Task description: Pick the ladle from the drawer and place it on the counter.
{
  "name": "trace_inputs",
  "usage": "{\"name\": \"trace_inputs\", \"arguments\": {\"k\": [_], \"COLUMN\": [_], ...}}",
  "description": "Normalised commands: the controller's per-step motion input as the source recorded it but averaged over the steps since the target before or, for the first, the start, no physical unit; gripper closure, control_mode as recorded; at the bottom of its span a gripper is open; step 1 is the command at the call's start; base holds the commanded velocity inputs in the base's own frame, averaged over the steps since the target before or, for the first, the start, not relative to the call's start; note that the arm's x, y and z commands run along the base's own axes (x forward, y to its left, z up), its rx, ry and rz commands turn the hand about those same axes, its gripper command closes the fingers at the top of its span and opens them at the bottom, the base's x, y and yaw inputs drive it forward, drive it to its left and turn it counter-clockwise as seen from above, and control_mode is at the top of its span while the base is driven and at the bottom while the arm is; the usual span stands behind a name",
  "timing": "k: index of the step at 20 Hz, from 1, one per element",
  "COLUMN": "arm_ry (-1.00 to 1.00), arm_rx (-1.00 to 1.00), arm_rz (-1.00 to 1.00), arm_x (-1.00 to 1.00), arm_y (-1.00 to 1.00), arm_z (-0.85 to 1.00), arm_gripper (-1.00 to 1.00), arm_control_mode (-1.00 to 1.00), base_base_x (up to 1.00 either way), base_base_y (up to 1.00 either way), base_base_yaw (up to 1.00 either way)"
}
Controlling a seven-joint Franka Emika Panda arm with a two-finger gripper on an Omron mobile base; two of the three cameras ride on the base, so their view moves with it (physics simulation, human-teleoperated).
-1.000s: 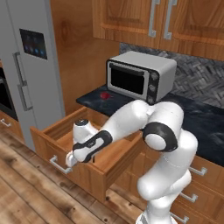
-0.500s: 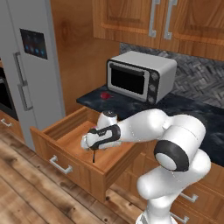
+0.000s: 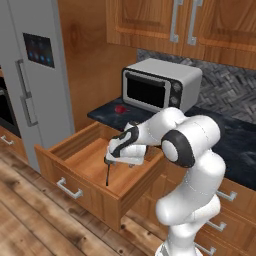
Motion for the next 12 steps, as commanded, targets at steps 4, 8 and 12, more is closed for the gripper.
{"name": "trace_inputs", "arguments": {"k": [4, 8, 12], "arm_ry": [0.17, 0.07, 0.06], "arm_rx": [-0.05, -0.19, -0.19], "arm_rz": [-0.01, 0.0, 0.0], "arm_x": [0.8, 0.61, 0.68], "arm_y": [0.25, 0.78, 0.56], "arm_z": [-0.47, -0.6, -0.72], "arm_gripper": [-1.0, -1.0, -1.0], "arm_control_mode": [-1.0, -1.0, -1.0], "base_base_x": [0.0, 0.0, 0.0], "base_base_y": [0.0, 0.0, 0.0], "base_base_yaw": [0.0, 0.0, 0.0]}}
